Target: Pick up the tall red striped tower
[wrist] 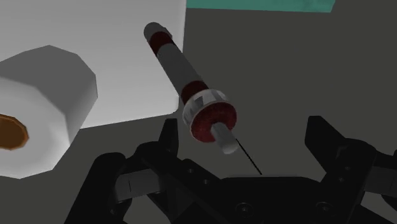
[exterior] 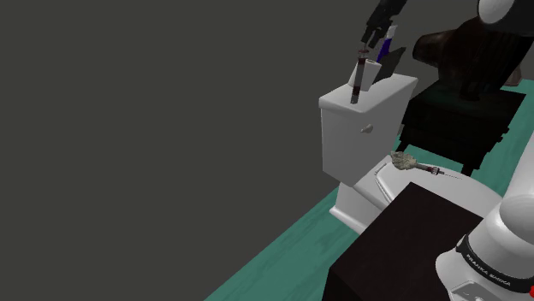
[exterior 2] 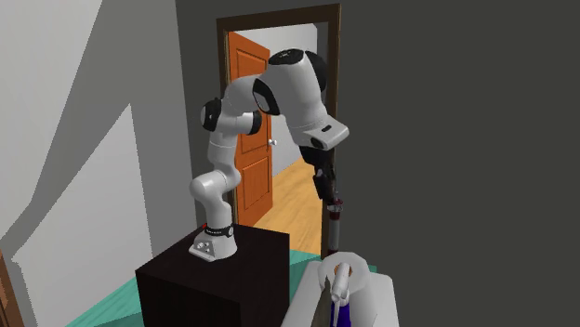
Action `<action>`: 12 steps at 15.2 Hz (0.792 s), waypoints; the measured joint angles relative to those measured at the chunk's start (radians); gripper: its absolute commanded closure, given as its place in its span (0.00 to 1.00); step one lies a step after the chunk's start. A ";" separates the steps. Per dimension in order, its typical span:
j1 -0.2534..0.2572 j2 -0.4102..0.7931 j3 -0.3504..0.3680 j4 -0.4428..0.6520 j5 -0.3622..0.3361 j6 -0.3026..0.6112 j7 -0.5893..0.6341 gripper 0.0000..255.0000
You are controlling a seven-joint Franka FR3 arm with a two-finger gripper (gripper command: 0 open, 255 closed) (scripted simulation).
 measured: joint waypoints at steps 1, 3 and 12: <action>-0.010 0.016 0.001 0.017 0.013 -0.005 -0.006 0.00; -0.010 0.021 0.002 0.000 0.017 0.011 -0.018 0.00; 0.006 0.010 0.002 -0.086 0.011 0.081 -0.051 1.00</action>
